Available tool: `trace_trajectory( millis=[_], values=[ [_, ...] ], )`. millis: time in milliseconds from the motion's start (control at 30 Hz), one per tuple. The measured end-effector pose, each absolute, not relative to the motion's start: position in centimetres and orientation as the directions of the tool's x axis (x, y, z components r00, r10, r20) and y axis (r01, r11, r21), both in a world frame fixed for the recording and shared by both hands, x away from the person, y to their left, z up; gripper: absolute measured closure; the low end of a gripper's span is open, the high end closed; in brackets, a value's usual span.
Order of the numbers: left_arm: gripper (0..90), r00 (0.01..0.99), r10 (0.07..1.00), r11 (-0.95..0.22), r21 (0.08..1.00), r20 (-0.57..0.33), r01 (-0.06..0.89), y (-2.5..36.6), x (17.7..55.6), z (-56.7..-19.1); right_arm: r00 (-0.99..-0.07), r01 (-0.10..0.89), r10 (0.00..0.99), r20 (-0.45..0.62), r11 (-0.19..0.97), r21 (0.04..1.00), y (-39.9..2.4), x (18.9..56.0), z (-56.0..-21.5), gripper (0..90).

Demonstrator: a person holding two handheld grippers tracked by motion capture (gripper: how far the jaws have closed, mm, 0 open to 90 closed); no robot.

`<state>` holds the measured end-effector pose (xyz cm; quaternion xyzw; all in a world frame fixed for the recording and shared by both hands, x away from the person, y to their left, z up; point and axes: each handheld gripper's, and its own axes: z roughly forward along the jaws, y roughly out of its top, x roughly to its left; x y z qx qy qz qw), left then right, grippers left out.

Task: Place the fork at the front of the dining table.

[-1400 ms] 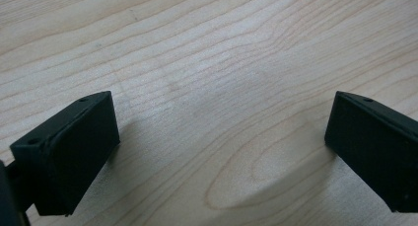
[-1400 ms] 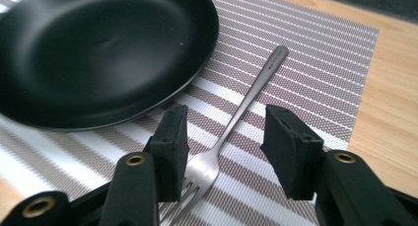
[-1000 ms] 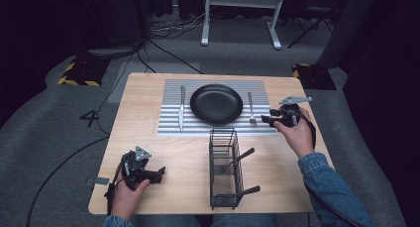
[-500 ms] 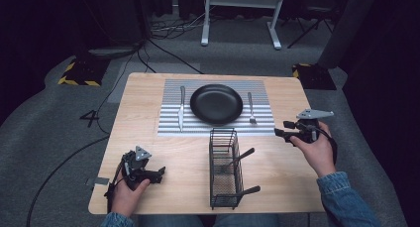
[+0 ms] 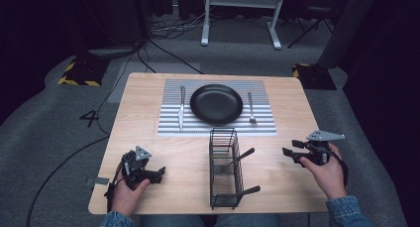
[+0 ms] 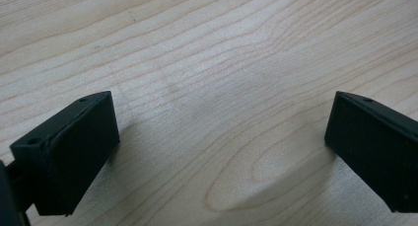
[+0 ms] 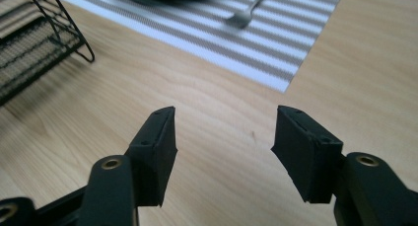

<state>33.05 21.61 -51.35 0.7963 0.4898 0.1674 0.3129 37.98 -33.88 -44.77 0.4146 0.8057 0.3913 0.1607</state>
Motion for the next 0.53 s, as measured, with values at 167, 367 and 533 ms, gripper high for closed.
trace_trajectory(
  millis=[167, 367, 533],
  values=[
    [0.2, 0.464, 0.885, -0.325, 0.662, -0.04, 0.675, 21.6, 33.0, -51.3, -0.586, 0.571, 0.807, 0.071, 0.349, 0.743, -34.5, 37.2, -47.4, 41.8],
    [0.2, 0.465, 0.885, -0.325, 0.662, -0.039, 0.676, 21.6, 33.1, -51.3, -0.559, 0.577, 0.828, 0.041, 0.353, 0.736, -34.8, 36.3, -50.0, 40.3],
    [0.2, 0.464, 0.885, -0.325, 0.662, -0.04, 0.675, 21.6, 33.1, -51.3, -0.556, 0.549, 0.831, 0.002, 0.365, 0.752, -34.6, 35.9, -50.7, 31.7]
  ],
)
